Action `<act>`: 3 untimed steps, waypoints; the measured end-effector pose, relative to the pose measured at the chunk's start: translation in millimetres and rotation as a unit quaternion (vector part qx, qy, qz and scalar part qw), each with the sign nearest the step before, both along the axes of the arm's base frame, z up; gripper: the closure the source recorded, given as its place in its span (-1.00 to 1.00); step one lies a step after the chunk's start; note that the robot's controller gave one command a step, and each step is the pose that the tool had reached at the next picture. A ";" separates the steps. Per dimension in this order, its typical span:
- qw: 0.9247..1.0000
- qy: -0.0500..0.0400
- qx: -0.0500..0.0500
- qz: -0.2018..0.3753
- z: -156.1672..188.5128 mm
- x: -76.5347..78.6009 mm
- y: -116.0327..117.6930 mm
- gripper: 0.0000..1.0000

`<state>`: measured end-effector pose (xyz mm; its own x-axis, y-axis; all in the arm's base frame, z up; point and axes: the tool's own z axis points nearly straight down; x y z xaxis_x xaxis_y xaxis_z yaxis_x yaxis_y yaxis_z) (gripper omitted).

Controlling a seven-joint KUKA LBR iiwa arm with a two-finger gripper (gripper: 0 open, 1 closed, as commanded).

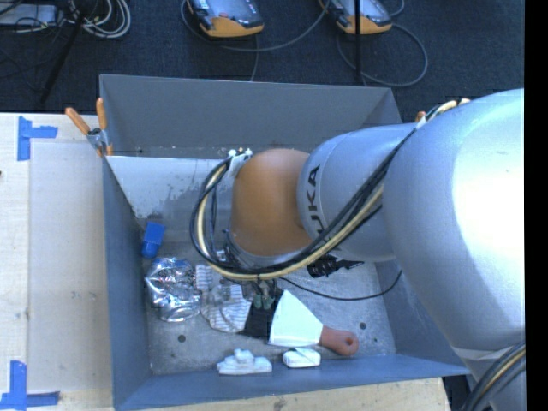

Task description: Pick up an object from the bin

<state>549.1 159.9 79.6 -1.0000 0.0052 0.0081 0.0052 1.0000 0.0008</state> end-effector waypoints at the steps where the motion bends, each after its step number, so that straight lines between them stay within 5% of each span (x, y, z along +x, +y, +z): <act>1: 1.000 0.000 0.000 0.000 0.0 0.2 0.0 1.00; 2: 1.000 -0.001 -0.001 0.000 33.0 -7.7 -4.1 1.00; 3: 1.000 -0.004 -0.001 -0.027 133.9 -2.4 -9.5 1.00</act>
Offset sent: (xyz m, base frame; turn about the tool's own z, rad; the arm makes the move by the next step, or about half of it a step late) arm -0.0083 -0.0052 0.0612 -0.0034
